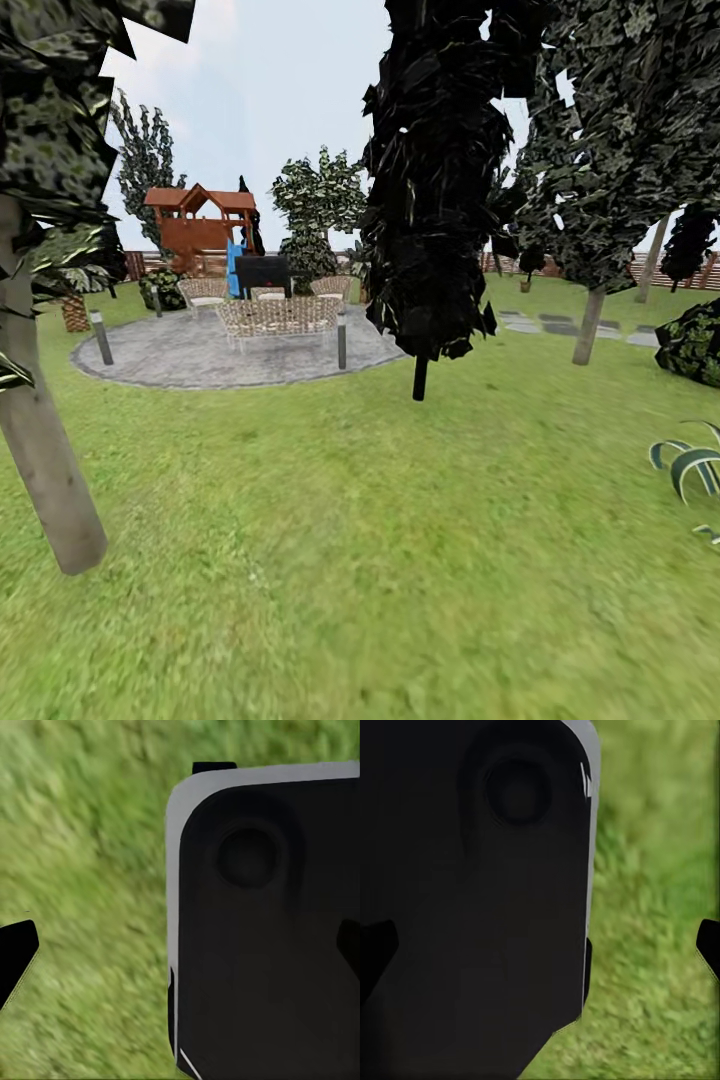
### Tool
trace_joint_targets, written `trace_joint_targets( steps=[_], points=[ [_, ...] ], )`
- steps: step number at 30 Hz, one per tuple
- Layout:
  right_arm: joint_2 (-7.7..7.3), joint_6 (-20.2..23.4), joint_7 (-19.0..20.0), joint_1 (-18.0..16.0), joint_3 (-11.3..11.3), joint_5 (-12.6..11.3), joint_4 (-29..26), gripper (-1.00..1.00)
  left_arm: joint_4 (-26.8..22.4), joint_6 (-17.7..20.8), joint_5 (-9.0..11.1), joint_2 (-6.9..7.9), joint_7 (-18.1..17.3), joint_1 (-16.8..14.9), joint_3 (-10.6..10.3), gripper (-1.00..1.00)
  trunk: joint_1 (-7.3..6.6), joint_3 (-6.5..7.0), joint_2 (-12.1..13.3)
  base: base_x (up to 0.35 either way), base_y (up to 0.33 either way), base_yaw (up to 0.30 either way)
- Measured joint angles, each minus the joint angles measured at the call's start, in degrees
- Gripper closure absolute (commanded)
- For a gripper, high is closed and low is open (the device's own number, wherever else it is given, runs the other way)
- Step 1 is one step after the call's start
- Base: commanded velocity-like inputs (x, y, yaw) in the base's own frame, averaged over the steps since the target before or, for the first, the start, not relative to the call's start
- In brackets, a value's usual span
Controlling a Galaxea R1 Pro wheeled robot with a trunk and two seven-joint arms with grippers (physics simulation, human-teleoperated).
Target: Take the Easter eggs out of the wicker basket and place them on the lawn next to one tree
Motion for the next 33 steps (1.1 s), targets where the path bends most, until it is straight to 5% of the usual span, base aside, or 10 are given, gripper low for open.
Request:
trace_joint_targets(
  steps=[18, 33],
  points=[
    [-0.02, 0.0, 0.0, 0.0, 0.0, -0.04, 0.0, -1.0, 0.0, -0.01, 0.0, 0.01, 0.0, 0.0, 0.01, -1.0, 0.0, 0.0, 0.0, 0.344, 0.0, -0.003],
    [0.24, -0.04, 0.01, 0.0, 0.0, -0.06, 0.0, -1.0, 0.0, -0.02, 0.0, 0.0, 0.0, 0.0, 0.0, -1.0, 0.0, 0.0, 0.0, 0.344, 0.0, -0.266]
  ],
)
